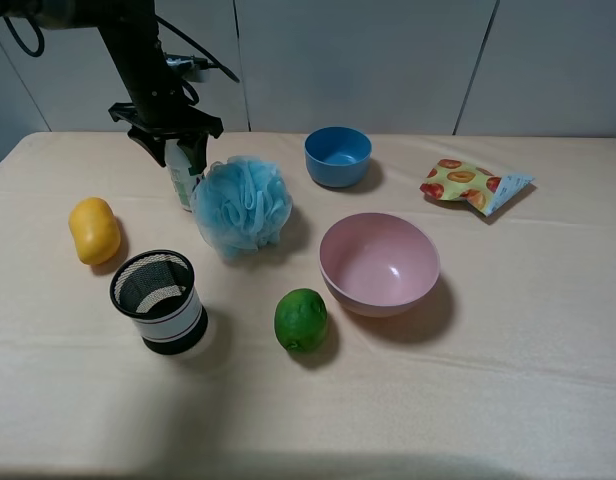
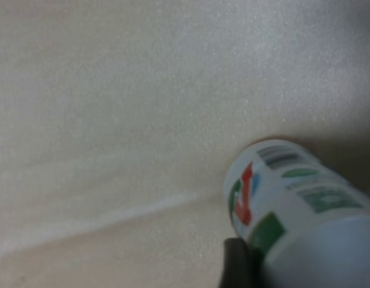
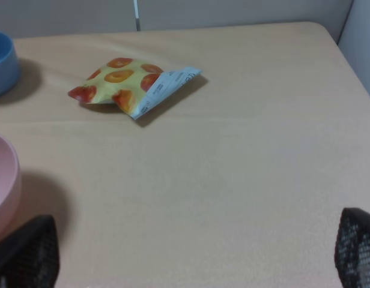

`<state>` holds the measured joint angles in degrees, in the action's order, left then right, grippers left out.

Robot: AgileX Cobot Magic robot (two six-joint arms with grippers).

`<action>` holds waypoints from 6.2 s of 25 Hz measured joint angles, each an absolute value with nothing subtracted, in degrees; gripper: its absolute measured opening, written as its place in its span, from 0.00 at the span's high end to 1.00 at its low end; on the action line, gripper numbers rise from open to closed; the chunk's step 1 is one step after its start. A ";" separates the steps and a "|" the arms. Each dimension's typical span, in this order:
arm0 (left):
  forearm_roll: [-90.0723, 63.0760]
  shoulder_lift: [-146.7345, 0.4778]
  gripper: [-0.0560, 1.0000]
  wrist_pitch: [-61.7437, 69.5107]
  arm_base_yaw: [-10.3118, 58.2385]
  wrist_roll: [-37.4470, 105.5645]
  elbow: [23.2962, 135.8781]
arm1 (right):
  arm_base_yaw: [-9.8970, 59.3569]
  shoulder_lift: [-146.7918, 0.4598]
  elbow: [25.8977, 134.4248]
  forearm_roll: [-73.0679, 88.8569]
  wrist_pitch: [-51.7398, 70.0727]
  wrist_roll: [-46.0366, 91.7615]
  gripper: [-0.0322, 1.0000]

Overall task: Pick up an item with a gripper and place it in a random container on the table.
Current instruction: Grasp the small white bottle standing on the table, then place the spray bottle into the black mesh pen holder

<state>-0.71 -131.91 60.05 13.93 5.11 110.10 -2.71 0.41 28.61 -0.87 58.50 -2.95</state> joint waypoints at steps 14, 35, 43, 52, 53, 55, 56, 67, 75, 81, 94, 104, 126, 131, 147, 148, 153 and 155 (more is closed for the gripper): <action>-0.71 -131.91 0.45 60.00 13.93 5.11 110.10 | -2.71 0.41 28.61 -0.87 58.50 -2.95 0.30; -0.52 -131.77 0.45 67.65 13.98 4.75 123.18 | -2.71 0.41 28.61 -0.87 58.50 -2.95 0.30; -0.52 -126.70 0.45 67.70 13.98 4.10 123.23 | -2.71 0.41 28.61 -0.87 58.50 -2.95 0.30; -0.70 -118.35 0.45 67.76 13.98 3.40 117.52 | -2.71 0.41 28.61 -0.87 58.50 -2.95 0.30; -0.70 -117.17 0.45 67.76 13.98 3.34 115.86 | -2.71 0.41 28.61 -0.87 58.50 -2.95 0.30; -0.70 -114.92 0.45 67.76 13.98 3.34 112.45 | -2.71 0.41 28.61 -0.87 58.50 -2.95 0.30; -0.70 -113.62 0.45 67.71 13.98 3.29 110.53 | -2.71 0.41 28.61 -0.87 58.50 -2.95 0.30; -0.66 -99.90 0.45 67.61 15.32 3.38 90.56 | -2.71 0.41 28.61 -0.87 58.50 -2.95 0.30; -0.54 -89.45 0.45 67.61 15.32 3.26 78.36 | -2.71 0.41 28.61 -0.87 58.50 -2.95 0.30; -1.45 -82.60 0.45 67.66 15.32 2.30 74.53 | -2.71 0.41 28.61 -0.87 58.50 -2.95 0.30; -2.95 -81.50 0.45 67.61 15.89 2.23 71.34 | -2.71 0.41 28.61 -0.87 58.50 -2.95 0.30; -2.02 -81.50 0.45 63.66 24.32 -0.78 63.30 | -2.71 0.41 28.61 -0.87 58.50 -2.95 0.30; 0.57 -90.71 0.45 54.65 31.13 -0.90 59.66 | -2.71 0.41 28.61 -0.87 58.50 -2.95 0.30; 0.58 -91.00 0.45 52.88 31.13 -0.90 59.66 | -2.71 0.41 28.61 -0.87 58.50 -2.95 0.30; 0.52 -91.00 0.40 52.74 31.13 -0.90 59.66 | -2.71 0.41 28.61 -0.87 58.50 -2.95 0.30; 0.52 -91.00 0.35 52.67 31.13 -0.90 59.66 | -2.71 0.41 28.61 -0.87 58.50 -2.95 0.30; 0.52 -91.00 0.11 52.12 31.13 -0.90 59.66 | -2.71 0.41 28.61 -0.87 58.50 -2.95 0.30; 0.52 -91.00 0.06 51.62 31.13 -0.90 59.66 | -2.71 0.41 28.61 -0.87 58.50 -2.95 0.30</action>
<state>0.52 -91.00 51.62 31.13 -0.90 59.66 -2.71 0.41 28.61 -0.87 58.50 -2.95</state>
